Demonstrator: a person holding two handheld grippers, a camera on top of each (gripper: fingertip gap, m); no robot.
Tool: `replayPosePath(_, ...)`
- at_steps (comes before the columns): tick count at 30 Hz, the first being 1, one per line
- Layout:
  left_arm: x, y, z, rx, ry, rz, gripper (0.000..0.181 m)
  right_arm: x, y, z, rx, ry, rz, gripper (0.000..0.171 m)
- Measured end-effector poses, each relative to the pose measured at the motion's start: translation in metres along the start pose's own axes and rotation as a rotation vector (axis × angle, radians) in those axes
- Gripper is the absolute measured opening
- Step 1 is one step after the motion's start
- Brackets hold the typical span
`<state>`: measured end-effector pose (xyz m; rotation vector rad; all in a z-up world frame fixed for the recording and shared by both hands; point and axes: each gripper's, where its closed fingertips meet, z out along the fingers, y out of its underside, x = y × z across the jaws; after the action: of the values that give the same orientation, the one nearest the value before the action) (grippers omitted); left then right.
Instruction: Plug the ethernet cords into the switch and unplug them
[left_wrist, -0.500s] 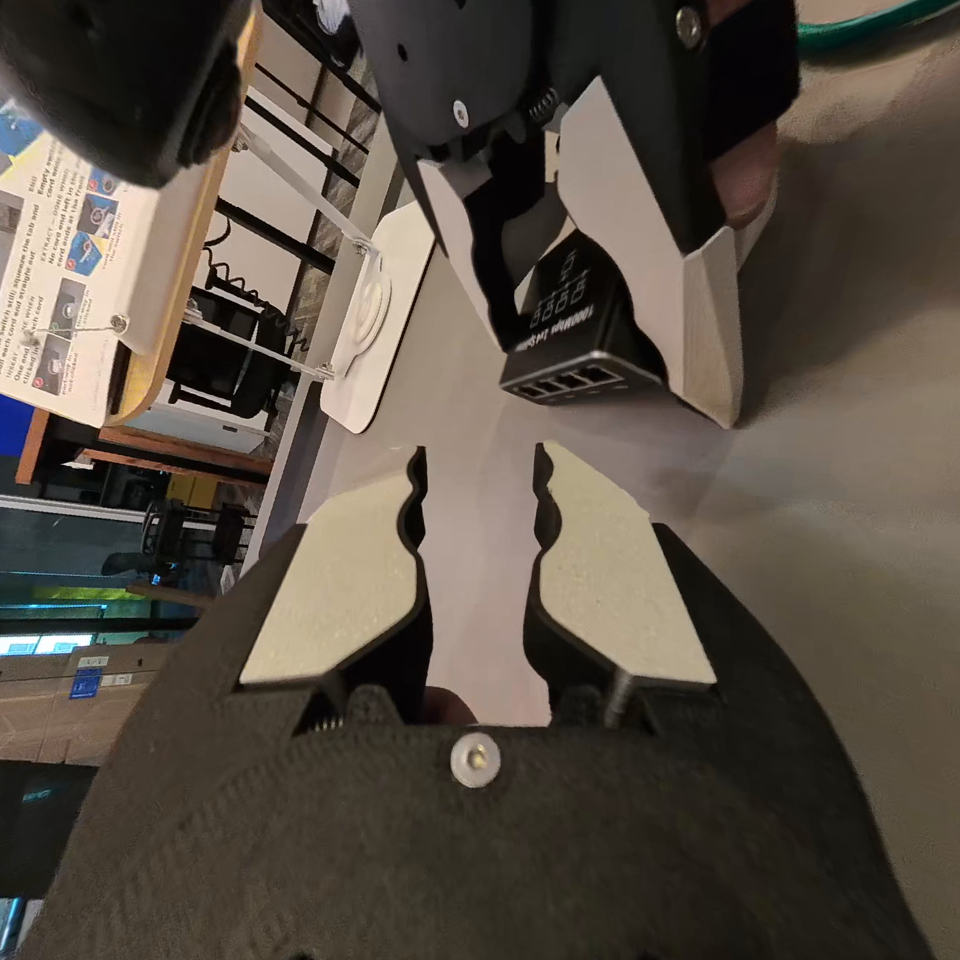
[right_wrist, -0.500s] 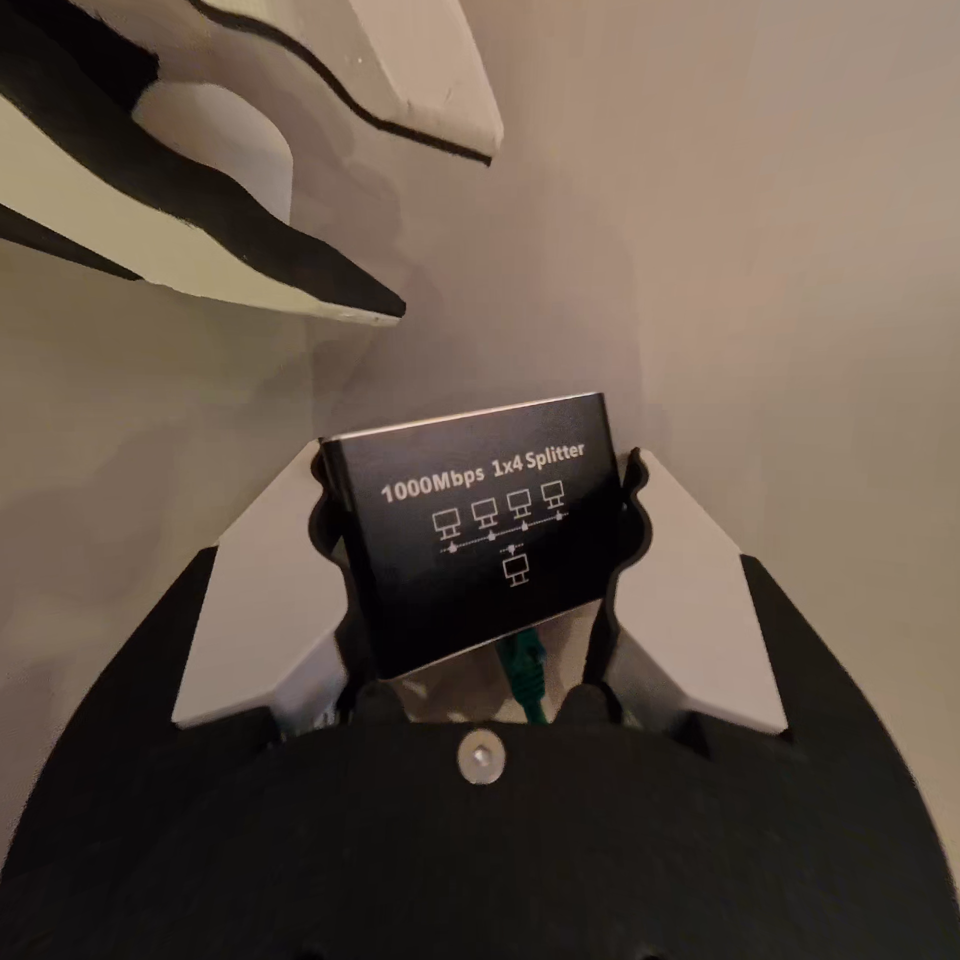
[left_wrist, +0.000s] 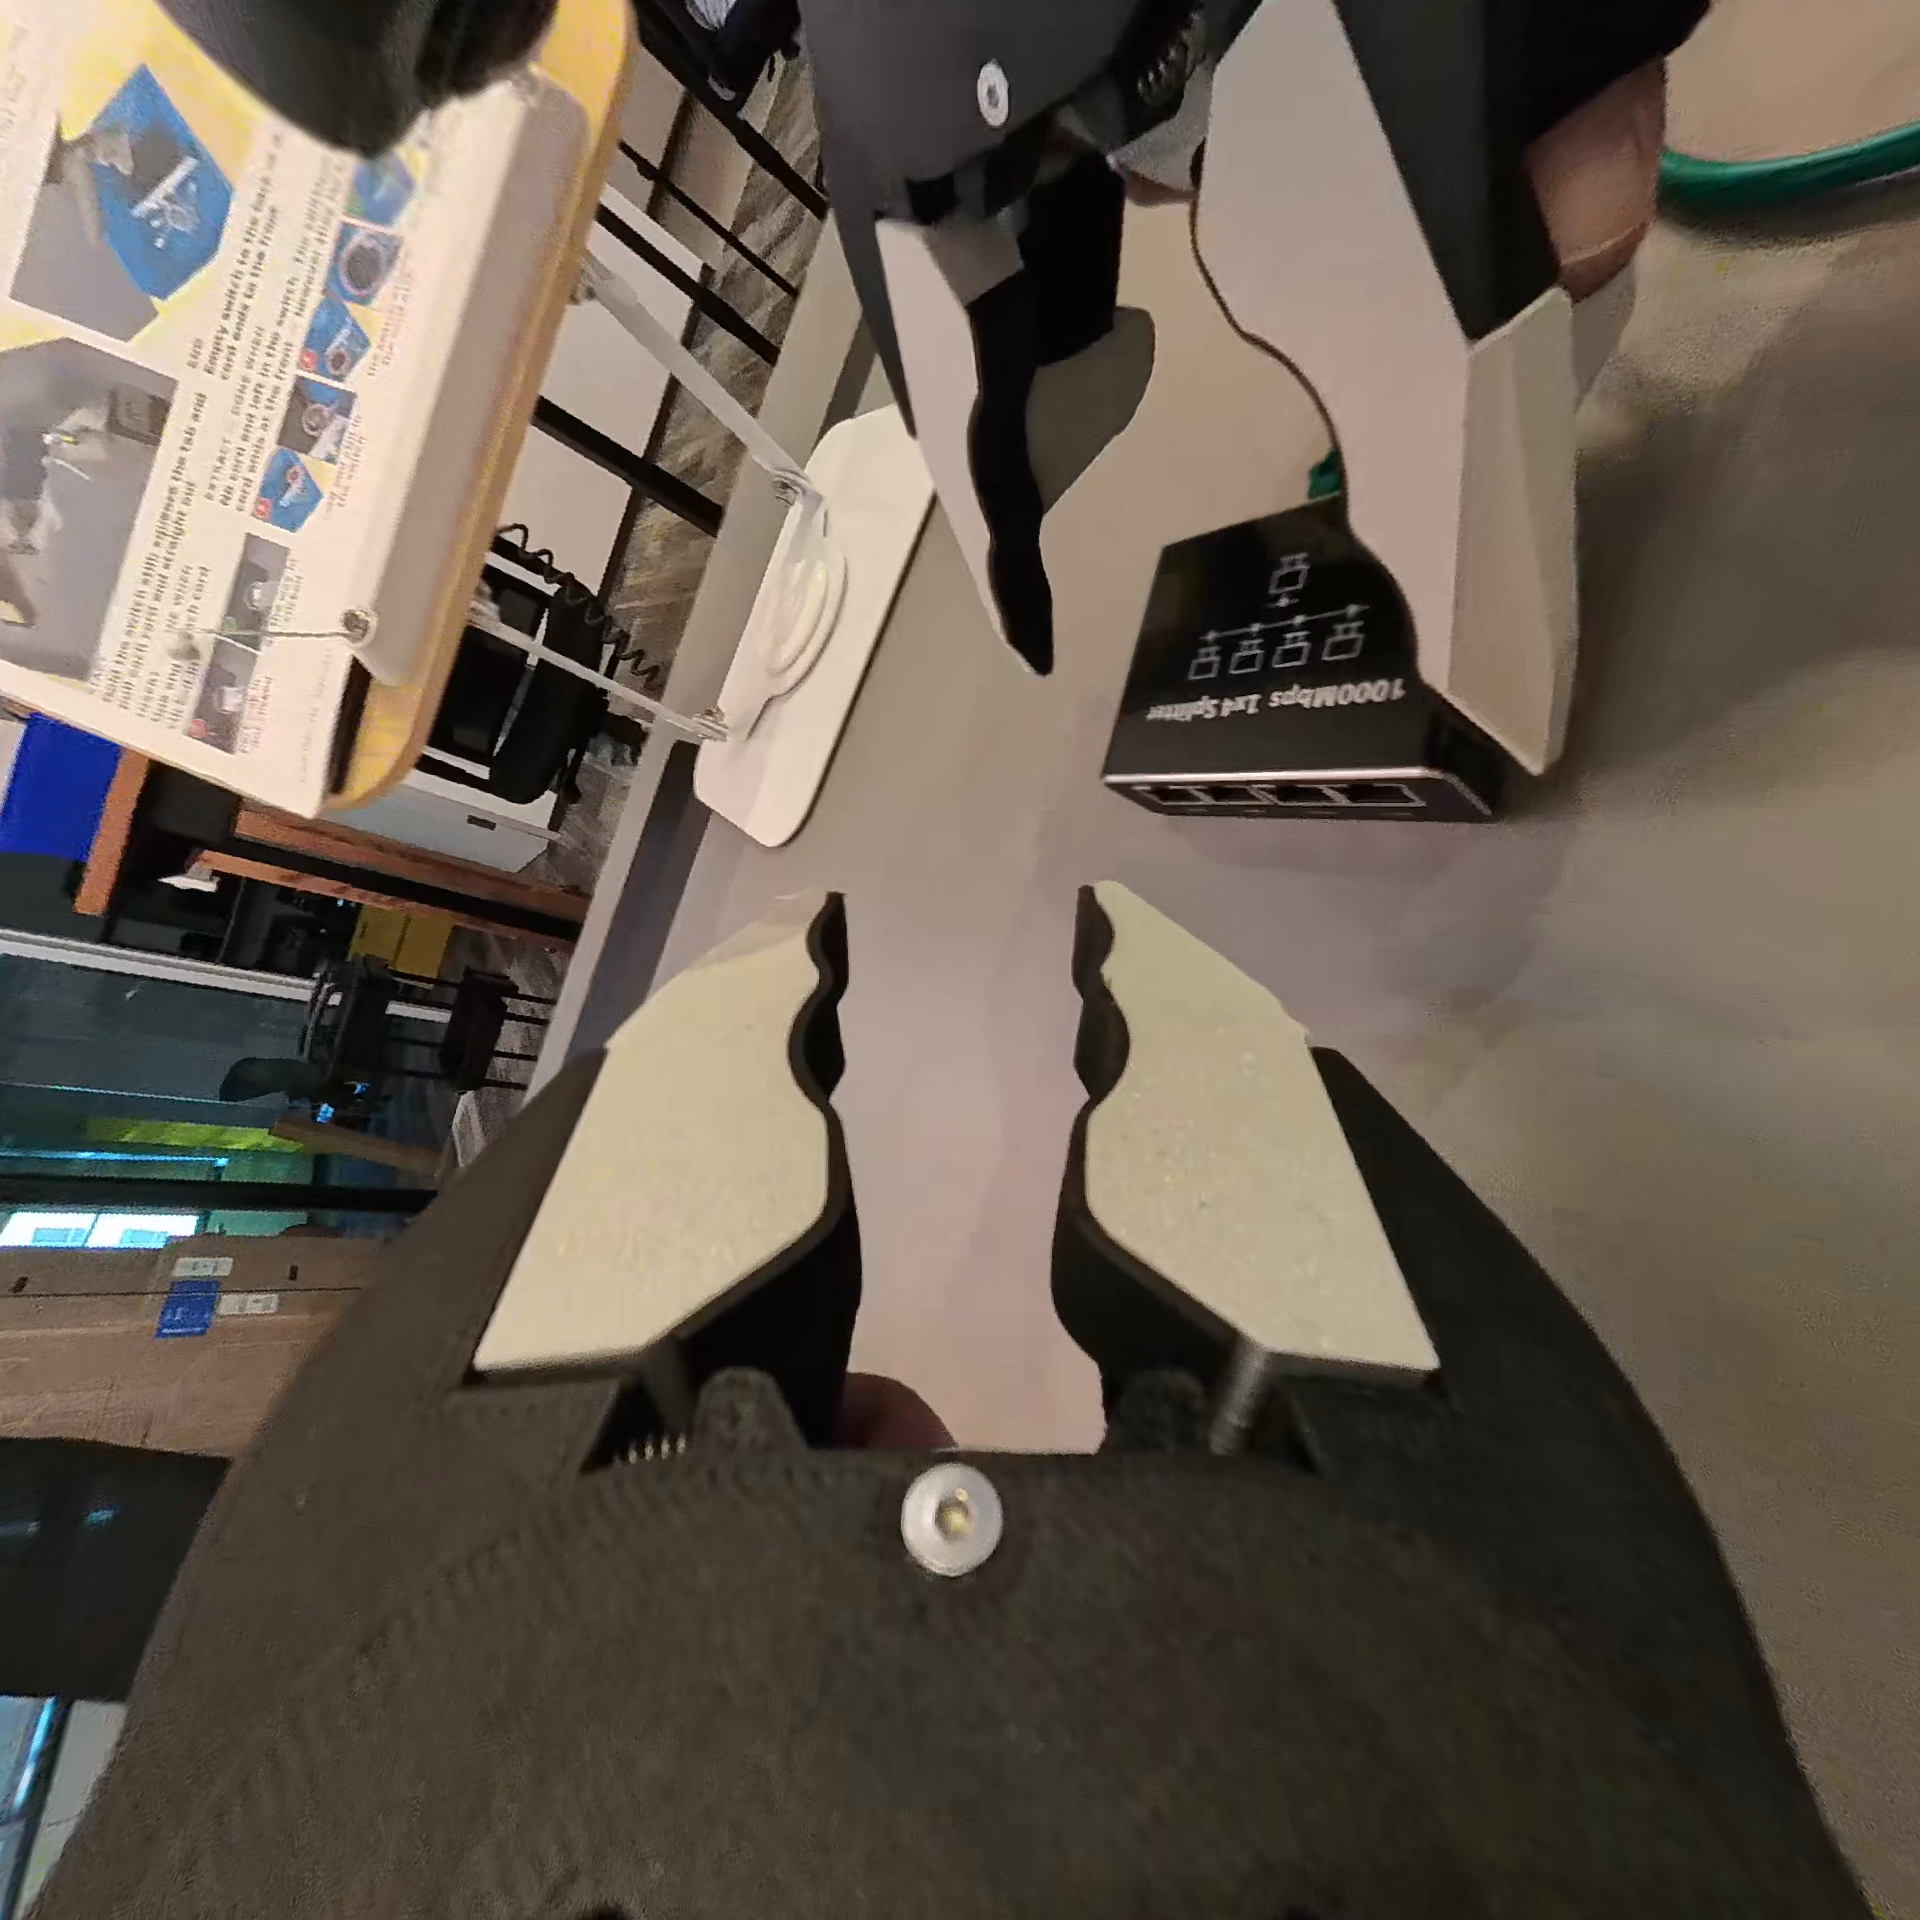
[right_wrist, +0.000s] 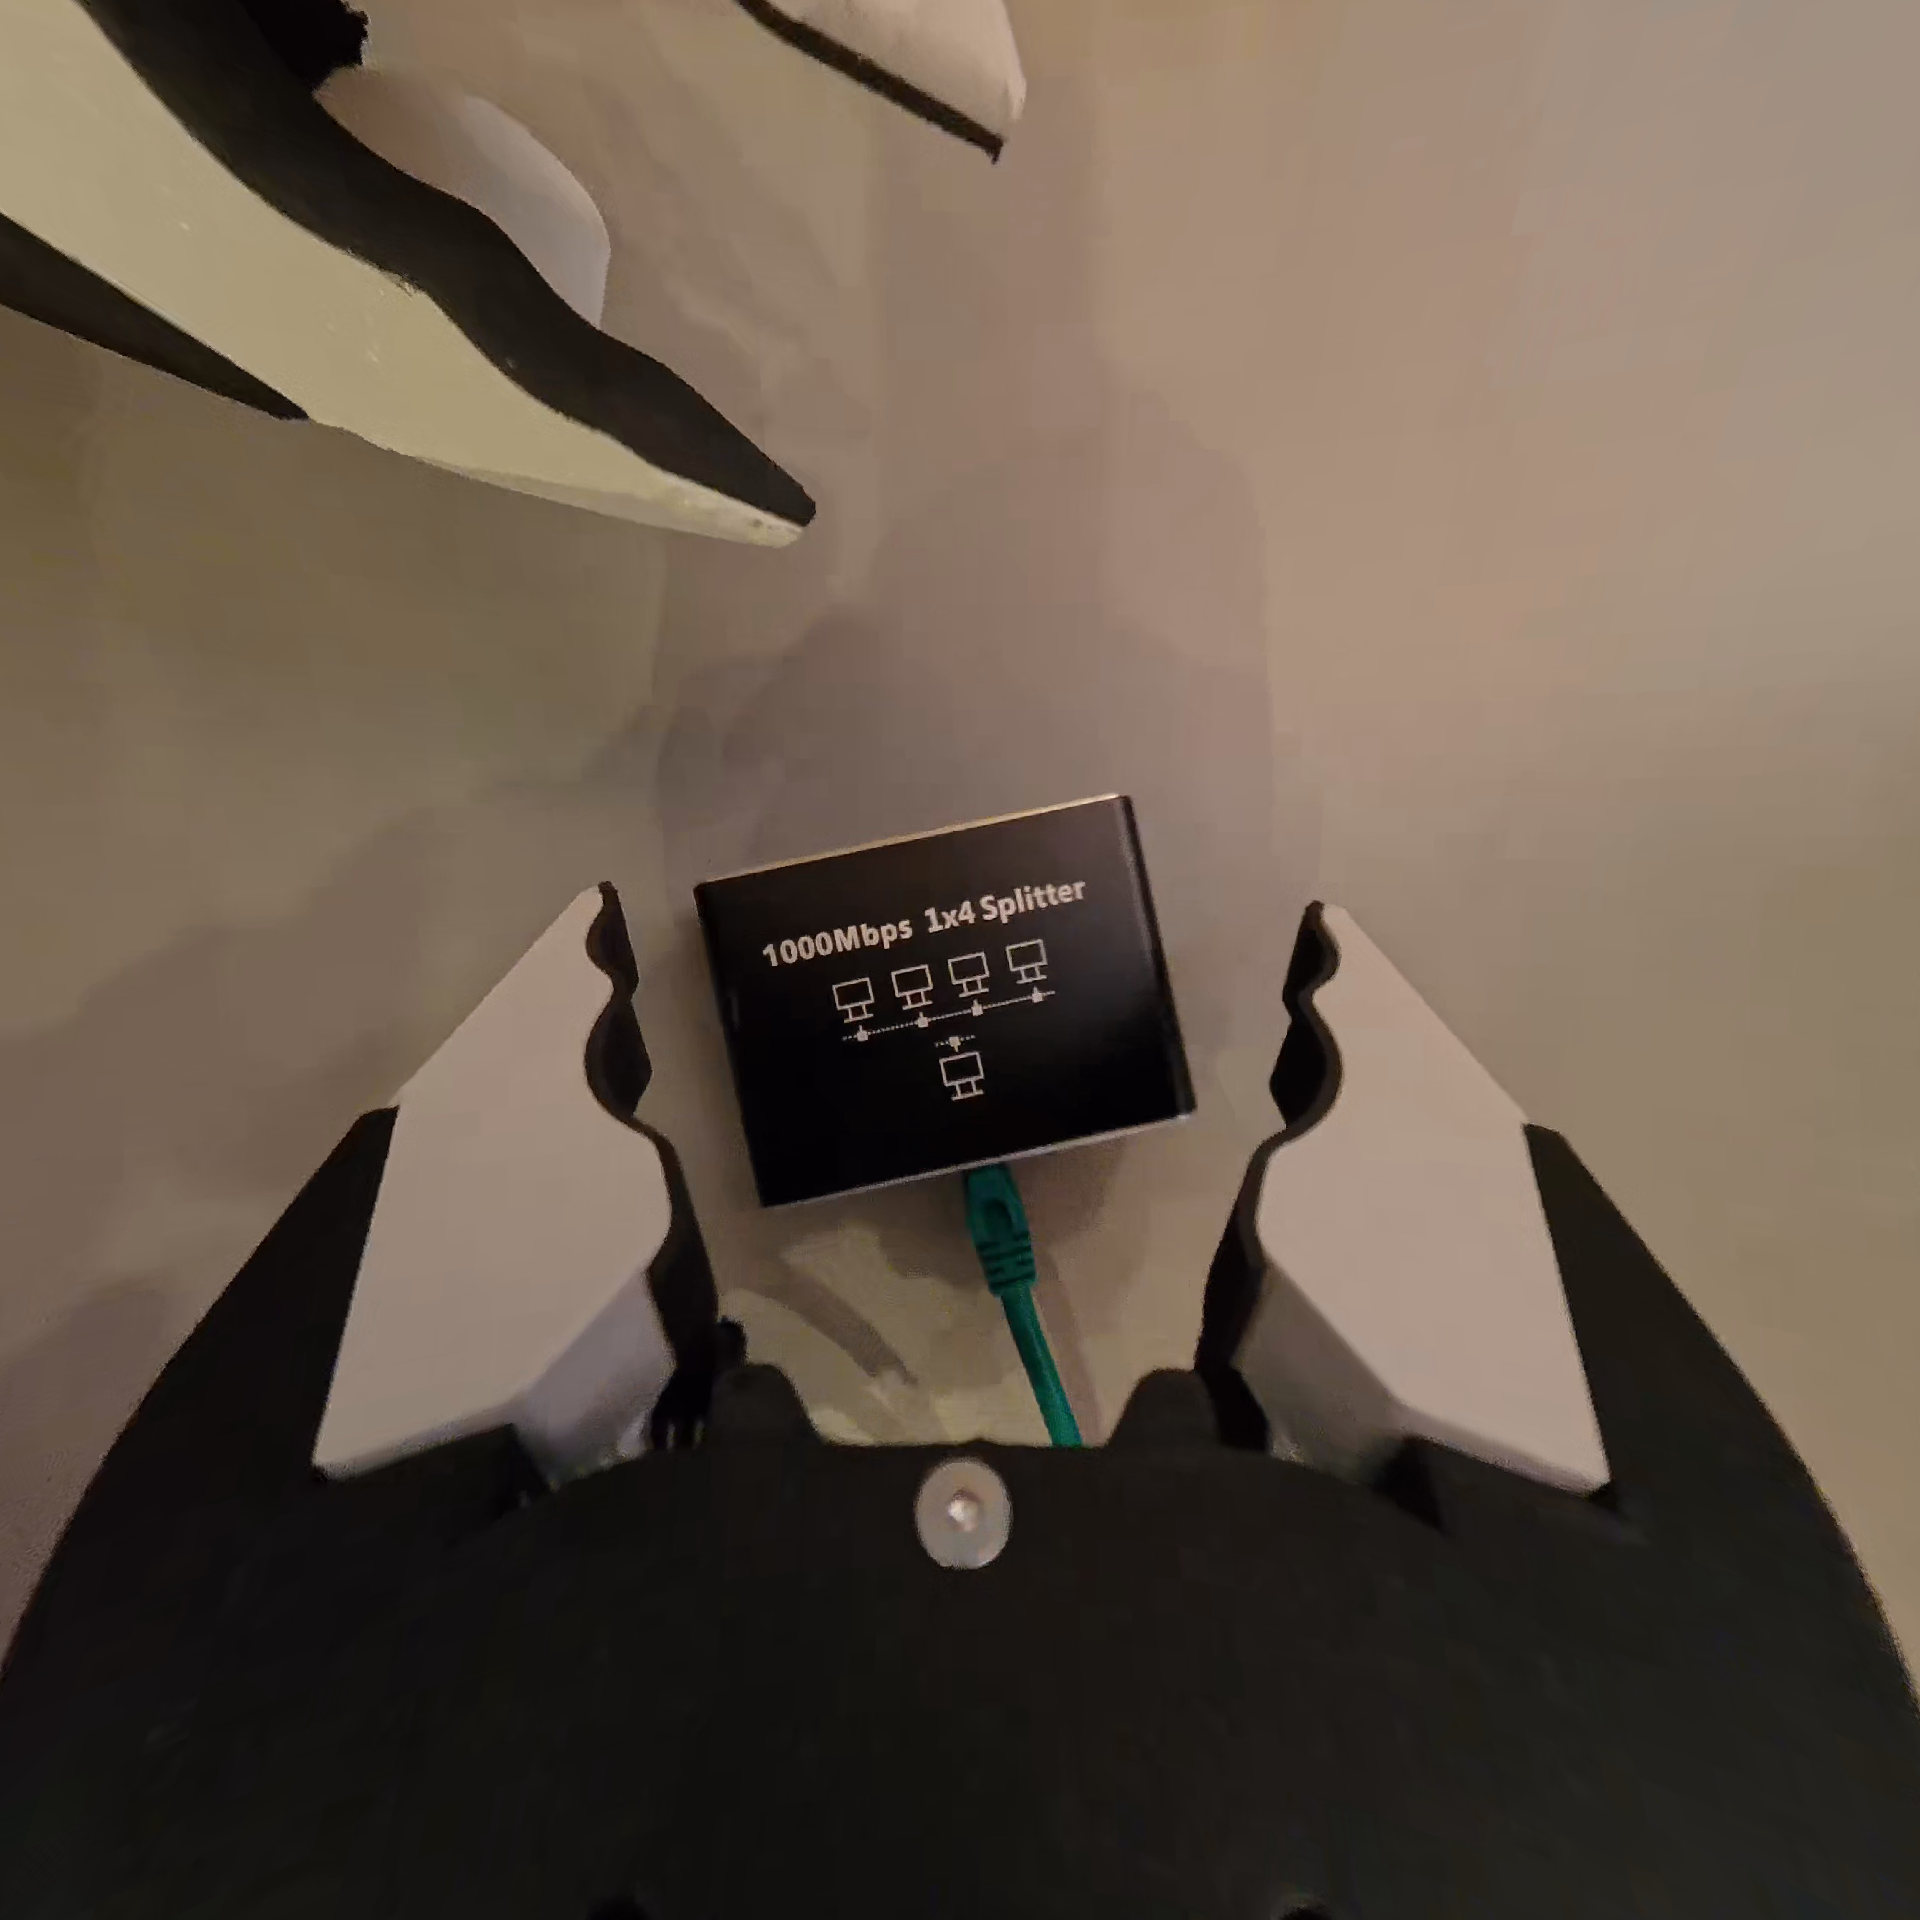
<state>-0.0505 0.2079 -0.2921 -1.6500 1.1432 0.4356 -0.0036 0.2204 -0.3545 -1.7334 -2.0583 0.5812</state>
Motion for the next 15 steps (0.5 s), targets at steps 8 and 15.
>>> replayPosePath(8,-0.085,-0.010,-0.039,-0.053,-0.133,0.035,0.040,0.003,-0.008,-0.024,0.068,0.078,-0.009,0.108)
replayPosePath(15,-0.176,0.073,-0.102,-0.335,-0.235,-0.010,0.039,-0.001,-0.011,-0.028,0.115,0.135,-0.029,0.098)
